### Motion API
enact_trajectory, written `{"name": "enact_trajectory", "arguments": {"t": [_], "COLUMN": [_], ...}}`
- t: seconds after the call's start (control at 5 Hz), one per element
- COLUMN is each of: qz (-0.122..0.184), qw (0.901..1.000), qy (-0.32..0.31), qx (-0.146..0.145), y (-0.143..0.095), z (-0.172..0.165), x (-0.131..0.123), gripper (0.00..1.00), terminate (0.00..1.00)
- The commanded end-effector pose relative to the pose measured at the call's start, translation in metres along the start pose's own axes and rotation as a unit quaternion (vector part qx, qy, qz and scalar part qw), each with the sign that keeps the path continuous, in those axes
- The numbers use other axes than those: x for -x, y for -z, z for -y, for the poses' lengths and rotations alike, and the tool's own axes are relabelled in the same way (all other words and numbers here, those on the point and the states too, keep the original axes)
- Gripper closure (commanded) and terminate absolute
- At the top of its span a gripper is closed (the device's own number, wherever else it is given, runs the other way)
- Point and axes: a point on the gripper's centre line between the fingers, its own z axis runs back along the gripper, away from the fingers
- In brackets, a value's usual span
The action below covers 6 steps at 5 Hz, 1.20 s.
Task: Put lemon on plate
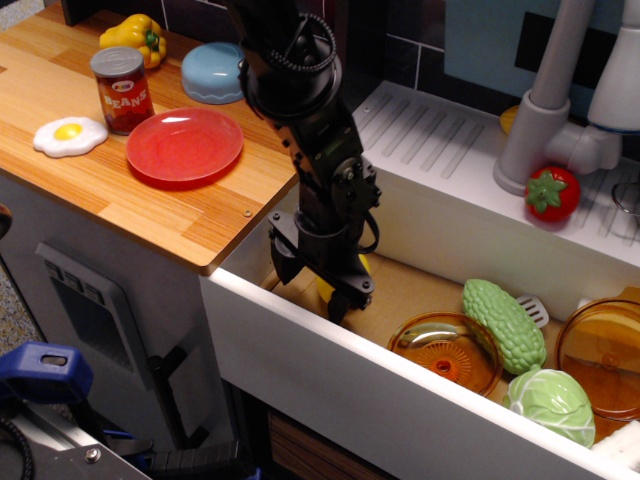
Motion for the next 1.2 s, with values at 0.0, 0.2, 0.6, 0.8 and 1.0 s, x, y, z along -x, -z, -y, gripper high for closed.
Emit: {"name": "enact_trajectory", "arguments": {"t": [0.0,0.2,0.6,0.8,1.0], "qz": [0.036,0.044,0.054,0.058,0.063], "qw": [0.9994,0.9988,0.9974,0.9964,0.9955], "qy": [0.003,0.020,0.045,0.058,0.062], "qx": [-0.001,0.007,0.016,0.024,0.031], "y": [0.000,0.000,0.004,0.007,0.013], "z": [-0.009,-0.011,-0.021,-0.024,-0.021], "x": [-0.020,-0.034,-0.046,-0.054,-0.057], "gripper": [0.00,0.00,0.00,0.00,0.00], "terminate": [0.00,0.00,0.00,0.00,0.00]}}
